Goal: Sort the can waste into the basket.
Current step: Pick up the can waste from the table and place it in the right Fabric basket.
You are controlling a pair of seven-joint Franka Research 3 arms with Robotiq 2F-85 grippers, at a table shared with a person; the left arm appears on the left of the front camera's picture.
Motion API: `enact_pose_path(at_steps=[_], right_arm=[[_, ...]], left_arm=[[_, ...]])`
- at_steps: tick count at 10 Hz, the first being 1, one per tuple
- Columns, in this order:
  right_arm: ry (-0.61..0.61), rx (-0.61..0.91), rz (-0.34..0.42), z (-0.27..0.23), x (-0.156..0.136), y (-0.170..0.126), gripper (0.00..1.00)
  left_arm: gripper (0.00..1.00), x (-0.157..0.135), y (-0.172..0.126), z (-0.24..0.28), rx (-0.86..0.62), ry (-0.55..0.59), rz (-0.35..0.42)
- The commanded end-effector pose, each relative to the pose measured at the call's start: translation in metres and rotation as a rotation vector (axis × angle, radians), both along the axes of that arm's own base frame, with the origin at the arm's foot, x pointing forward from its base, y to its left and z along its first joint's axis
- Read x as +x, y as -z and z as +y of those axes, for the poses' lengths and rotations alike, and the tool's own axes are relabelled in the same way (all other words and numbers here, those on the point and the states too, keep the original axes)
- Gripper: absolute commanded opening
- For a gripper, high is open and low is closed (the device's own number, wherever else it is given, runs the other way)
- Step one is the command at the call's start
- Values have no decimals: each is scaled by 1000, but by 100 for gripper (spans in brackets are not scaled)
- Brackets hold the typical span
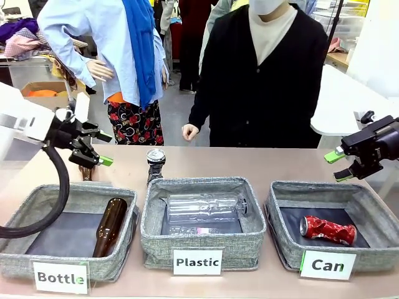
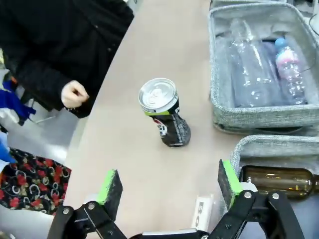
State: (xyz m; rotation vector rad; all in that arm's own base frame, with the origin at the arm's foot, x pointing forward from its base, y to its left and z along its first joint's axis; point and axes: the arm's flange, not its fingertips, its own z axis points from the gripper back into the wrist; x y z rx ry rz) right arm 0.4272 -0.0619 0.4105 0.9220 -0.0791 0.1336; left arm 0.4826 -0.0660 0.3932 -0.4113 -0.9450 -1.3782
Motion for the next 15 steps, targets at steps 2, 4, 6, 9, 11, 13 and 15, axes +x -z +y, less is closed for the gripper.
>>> enact_pose_path(at_steps=[2, 4, 6, 9, 11, 13, 15], right_arm=[[12, -14, 7, 2, -4, -1, 100], [12, -14, 7, 2, -4, -1, 100], [12, -14, 7, 2, -4, -1, 100], [12, -14, 7, 2, -4, -1, 100], [12, -14, 7, 2, -4, -1, 100], [12, -14, 7, 2, -4, -1, 100], [12, -14, 7, 2, -4, -1, 100]], left_arm=[[100, 14, 6, -5, 67, -202, -131], [100, 28, 10, 6, -8, -103, -45], [100, -45, -63, 115, -140, -106, -120], [100, -173, -124, 213, -228, -86, -201], [100, -224, -123, 272, -322, -124, -251], [100, -273, -105, 334, -467, -217, -269], [100, -312, -84, 355, -518, -283, -301]])
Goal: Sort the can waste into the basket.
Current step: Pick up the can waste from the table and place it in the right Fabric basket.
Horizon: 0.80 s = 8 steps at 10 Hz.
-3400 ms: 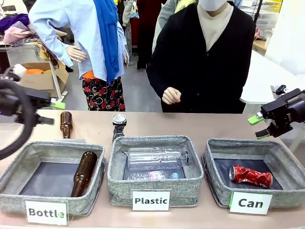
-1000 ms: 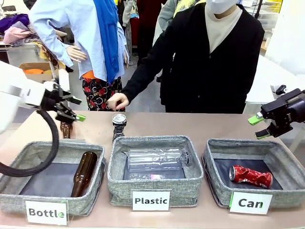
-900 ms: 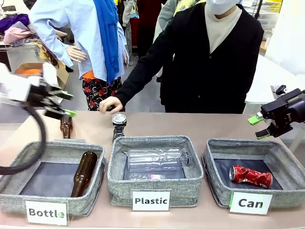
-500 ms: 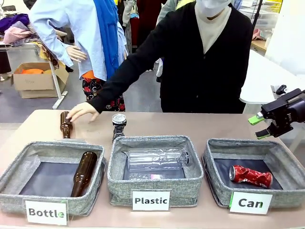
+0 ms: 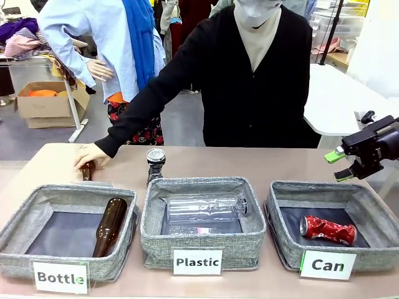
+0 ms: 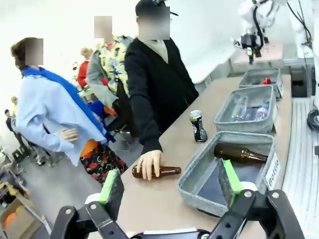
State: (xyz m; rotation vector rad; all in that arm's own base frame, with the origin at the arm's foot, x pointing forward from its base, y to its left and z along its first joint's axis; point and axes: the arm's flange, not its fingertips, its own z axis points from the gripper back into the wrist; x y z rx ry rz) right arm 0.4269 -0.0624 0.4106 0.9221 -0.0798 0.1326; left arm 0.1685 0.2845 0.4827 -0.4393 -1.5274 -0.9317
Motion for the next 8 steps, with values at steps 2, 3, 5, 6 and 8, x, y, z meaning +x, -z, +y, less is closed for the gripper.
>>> enact_pose_path(at_steps=[2, 3, 5, 6, 8], right_arm=[[11, -14, 7, 2, -3, -1, 100], [11, -14, 7, 2, -3, -1, 100], [11, -14, 7, 2, -3, -1, 100], [11, -14, 7, 2, -3, -1, 100], [11, -14, 7, 2, -3, -1, 100]], left_arm=[[100, 7, 14, -8, 5, 14, -35], [100, 10, 14, -15, 27, 27, -32], [100, 44, 6, -45, 118, 44, 13], [100, 68, 4, -65, 171, 78, 53], [100, 120, 0, -100, 280, 175, 99]])
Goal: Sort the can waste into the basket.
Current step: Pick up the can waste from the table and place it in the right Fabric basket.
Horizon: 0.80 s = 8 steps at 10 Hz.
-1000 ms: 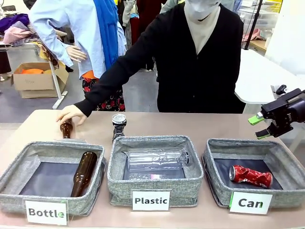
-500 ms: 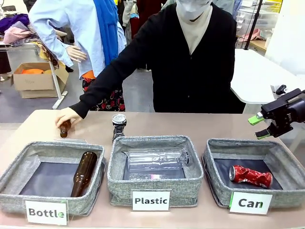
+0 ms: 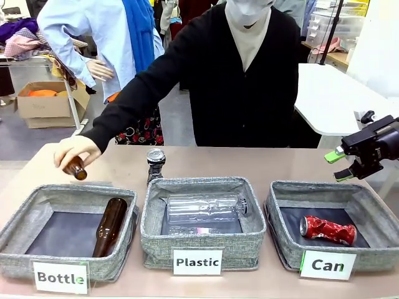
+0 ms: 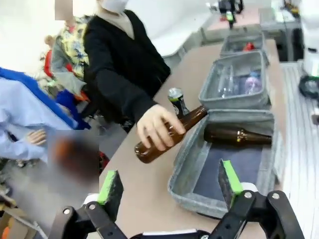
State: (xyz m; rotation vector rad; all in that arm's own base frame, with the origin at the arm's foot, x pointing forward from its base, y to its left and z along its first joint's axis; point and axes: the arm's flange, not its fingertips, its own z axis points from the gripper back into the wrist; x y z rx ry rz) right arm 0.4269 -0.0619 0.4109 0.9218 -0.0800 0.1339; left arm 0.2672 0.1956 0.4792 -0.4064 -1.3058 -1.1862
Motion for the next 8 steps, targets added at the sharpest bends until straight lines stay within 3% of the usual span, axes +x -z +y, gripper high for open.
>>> enact_pose_path(at_steps=[1, 3, 5, 8], right_arm=[[12, -14, 8, 1, -3, -1, 100], [12, -14, 8, 1, -3, -1, 100], [12, -14, 8, 1, -3, -1, 100], [12, -14, 8, 1, -3, -1, 100]], left_arm=[[100, 26, -15, -7, 58, 33, 21], [100, -10, -33, 52, -65, -19, -7], [100, -56, -42, 94, -165, -57, -138], [100, -63, -21, 102, -223, -68, -134]])
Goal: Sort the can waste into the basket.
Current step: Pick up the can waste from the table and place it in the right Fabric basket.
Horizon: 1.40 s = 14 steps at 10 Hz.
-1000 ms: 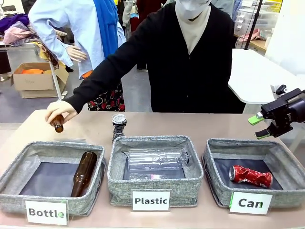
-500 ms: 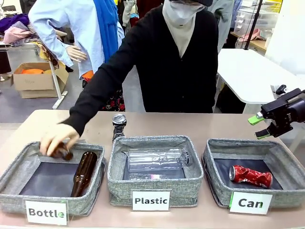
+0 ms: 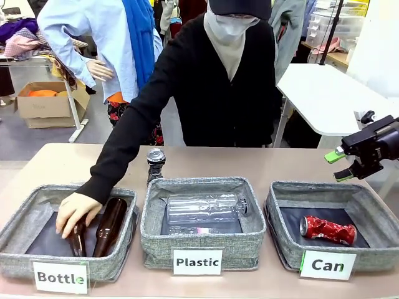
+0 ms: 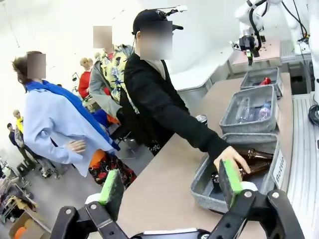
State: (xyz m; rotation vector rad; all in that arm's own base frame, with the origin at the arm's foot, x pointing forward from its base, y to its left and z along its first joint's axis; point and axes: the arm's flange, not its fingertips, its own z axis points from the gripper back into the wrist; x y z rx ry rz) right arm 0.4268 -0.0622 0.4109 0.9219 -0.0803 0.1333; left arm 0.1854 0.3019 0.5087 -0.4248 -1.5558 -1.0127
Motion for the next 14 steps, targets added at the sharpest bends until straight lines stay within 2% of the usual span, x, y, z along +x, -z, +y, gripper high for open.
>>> enact_pose_path(at_steps=[1, 4, 5, 7, 9, 10, 12, 13, 14], right_arm=[[11, -14, 8, 2, -3, -1, 100], [11, -14, 8, 2, -3, -1, 100], [11, -14, 8, 2, -3, -1, 100], [11, -14, 8, 2, -3, -1, 100], [11, -14, 8, 2, -3, -1, 100], [11, -14, 8, 2, -3, -1, 100], [11, -14, 8, 2, -3, -1, 100], [11, -14, 8, 2, -3, -1, 100], [11, -14, 8, 2, -3, -1, 100]], left_arm=[[100, 17, 15, -4, -14, 15, 3], [100, 14, 17, -40, 39, 24, -9], [100, 19, 16, -57, 75, 44, 2], [100, 49, 15, -99, 177, 125, 44], [100, 99, 16, -146, 268, 217, 128], [100, 135, 21, -179, 313, 286, 168], [100, 198, 44, -243, 359, 402, 247], [100, 225, 56, -273, 394, 392, 253], [100, 250, 69, -309, 406, 437, 246]])
